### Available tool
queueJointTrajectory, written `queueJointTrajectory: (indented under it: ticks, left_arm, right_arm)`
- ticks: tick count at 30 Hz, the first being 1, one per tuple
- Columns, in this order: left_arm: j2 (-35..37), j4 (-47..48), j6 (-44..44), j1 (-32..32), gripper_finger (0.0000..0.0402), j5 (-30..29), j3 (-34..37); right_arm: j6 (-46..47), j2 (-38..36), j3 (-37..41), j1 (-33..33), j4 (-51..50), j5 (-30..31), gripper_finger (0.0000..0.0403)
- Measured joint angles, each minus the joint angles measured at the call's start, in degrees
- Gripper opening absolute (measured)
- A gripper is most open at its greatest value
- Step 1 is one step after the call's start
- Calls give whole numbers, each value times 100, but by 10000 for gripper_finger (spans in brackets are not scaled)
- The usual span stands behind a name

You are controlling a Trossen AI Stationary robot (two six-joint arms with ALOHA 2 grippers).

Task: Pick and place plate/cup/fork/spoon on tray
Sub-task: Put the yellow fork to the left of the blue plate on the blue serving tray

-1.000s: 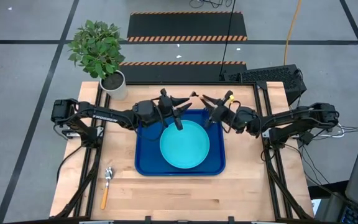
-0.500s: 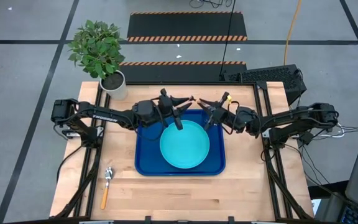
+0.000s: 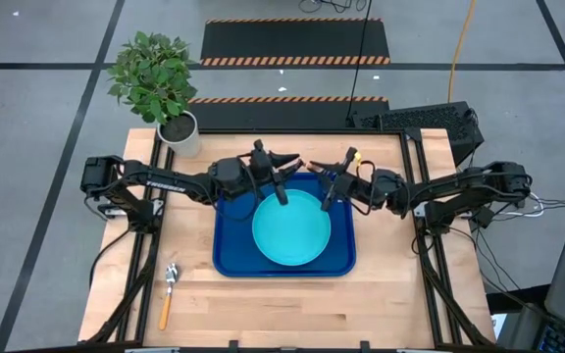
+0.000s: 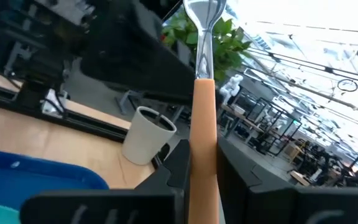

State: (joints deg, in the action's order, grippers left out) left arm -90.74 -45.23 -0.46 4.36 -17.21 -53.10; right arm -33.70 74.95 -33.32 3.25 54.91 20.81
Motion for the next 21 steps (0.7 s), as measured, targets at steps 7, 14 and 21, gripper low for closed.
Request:
queueJointTrajectory:
  ticks: [7, 14, 21]
  left_arm:
    - [0, -4, 17, 0, 114, 222, 0]
    - [0, -101, -55, -4, 114, 444, 0]
    - [0, -147, 158, -76, 120, 655, 0]
  right_arm:
    - [-6, -2, 0, 11, 13, 14, 33]
    - [4, -2, 0, 13, 49, 0, 33]
    - [115, -2, 0, 15, 96, -159, 33]
